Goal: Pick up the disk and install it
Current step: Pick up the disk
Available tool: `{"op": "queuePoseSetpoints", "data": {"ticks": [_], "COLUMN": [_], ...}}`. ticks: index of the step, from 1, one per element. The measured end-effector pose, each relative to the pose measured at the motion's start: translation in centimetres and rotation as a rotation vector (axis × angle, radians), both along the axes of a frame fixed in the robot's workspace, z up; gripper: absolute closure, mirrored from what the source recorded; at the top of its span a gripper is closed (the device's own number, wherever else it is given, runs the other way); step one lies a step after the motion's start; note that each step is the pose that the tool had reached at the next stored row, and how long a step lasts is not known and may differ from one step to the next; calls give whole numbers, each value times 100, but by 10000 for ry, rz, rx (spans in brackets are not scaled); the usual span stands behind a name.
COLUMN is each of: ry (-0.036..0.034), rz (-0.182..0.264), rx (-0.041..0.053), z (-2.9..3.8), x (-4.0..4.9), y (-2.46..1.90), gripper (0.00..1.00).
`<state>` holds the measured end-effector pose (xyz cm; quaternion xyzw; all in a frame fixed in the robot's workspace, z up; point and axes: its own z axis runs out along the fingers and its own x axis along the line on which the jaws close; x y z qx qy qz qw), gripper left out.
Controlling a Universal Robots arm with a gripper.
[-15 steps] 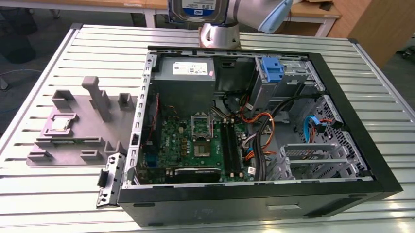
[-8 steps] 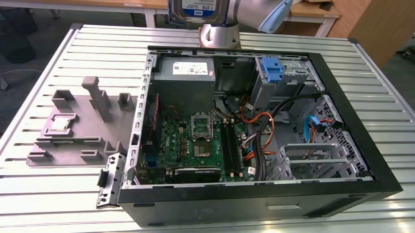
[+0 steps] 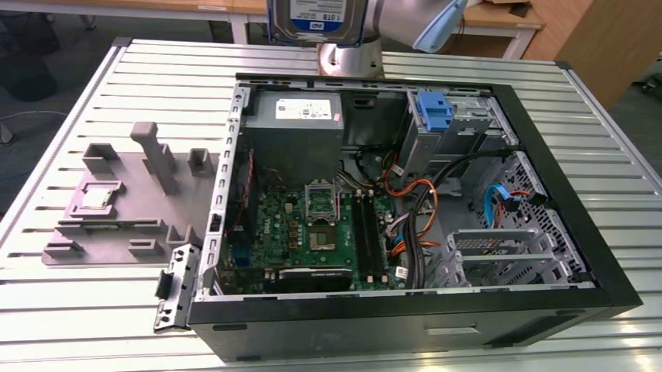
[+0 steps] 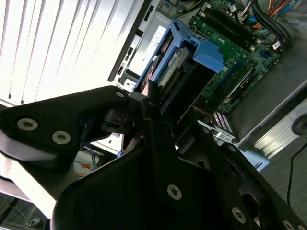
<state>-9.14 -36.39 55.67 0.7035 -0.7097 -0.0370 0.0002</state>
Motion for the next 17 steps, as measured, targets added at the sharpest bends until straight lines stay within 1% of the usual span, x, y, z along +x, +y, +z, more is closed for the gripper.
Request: {"op": "queuePoseSetpoints", "data": {"ticks": [3,6,8,11,17], "ry": [1,0,1,0,0], "rz": [-1,0,0,0,1], "rx": [-3,-2,-7,-8,-9], "z": [-20,-55,-73,-93,-128], "x": [0,5,24,90,249], "y": [-15,-21,-22,-24,-27], "gripper": [65,65,65,65,65]}}
